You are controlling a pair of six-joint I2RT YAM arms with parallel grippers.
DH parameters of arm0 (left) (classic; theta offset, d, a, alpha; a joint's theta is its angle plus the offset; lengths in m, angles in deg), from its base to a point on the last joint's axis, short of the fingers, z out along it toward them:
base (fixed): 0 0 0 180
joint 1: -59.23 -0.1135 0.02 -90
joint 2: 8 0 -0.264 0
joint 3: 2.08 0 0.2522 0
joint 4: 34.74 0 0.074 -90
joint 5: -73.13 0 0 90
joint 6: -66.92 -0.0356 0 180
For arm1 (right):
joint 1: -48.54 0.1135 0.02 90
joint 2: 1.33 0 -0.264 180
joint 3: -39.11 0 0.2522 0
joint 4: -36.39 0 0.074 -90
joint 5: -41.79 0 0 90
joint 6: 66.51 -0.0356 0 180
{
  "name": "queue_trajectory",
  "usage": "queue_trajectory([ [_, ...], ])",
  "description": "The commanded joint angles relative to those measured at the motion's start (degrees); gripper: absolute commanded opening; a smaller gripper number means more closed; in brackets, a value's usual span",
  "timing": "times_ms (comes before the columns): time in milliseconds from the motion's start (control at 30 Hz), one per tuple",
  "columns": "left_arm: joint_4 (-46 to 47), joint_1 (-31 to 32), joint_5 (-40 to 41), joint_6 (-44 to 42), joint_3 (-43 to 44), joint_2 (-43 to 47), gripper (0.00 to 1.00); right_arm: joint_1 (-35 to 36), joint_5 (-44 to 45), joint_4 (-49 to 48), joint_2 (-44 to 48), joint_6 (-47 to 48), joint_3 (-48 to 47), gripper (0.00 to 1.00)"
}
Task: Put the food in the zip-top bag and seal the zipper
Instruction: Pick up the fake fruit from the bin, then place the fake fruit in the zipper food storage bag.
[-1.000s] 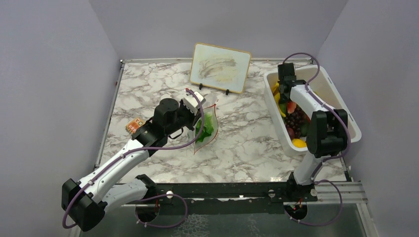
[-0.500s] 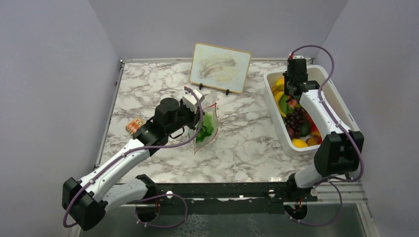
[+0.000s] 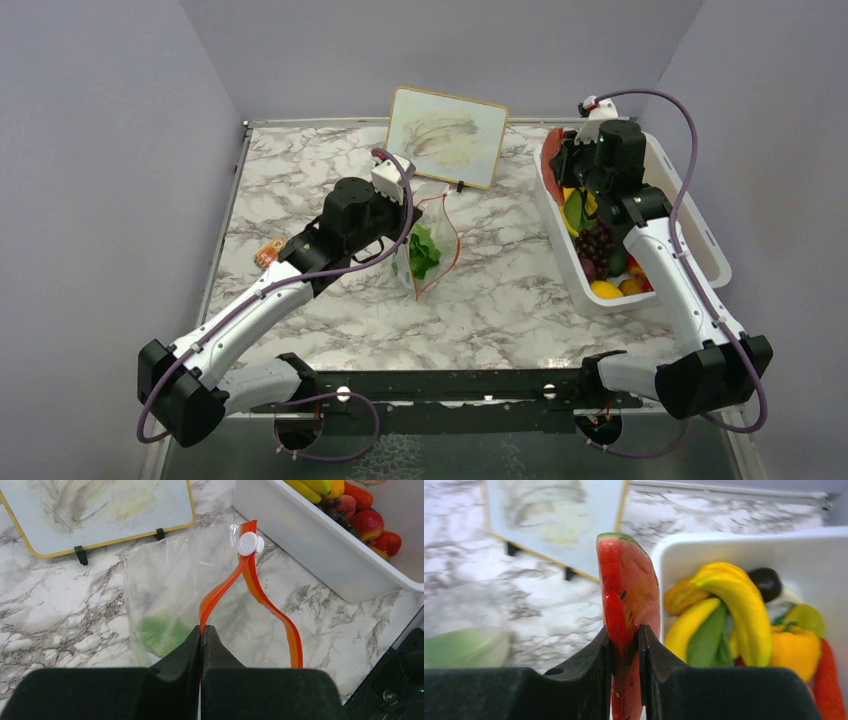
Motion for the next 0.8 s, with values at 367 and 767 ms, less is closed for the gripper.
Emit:
queue_trajectory([
  [367, 1.86, -0.16, 2.80, 4.61, 4.56, -5.29, 0.00, 7.31, -41.45, -16.63, 13.61, -17.56, 12.13, 0.07],
  [767, 9.82, -0.15, -4.64, -0.35, 0.16, -2.43, 0.00, 21.07, -47.61, -26.25, 11.87, -30.93, 20.90, 0.07],
])
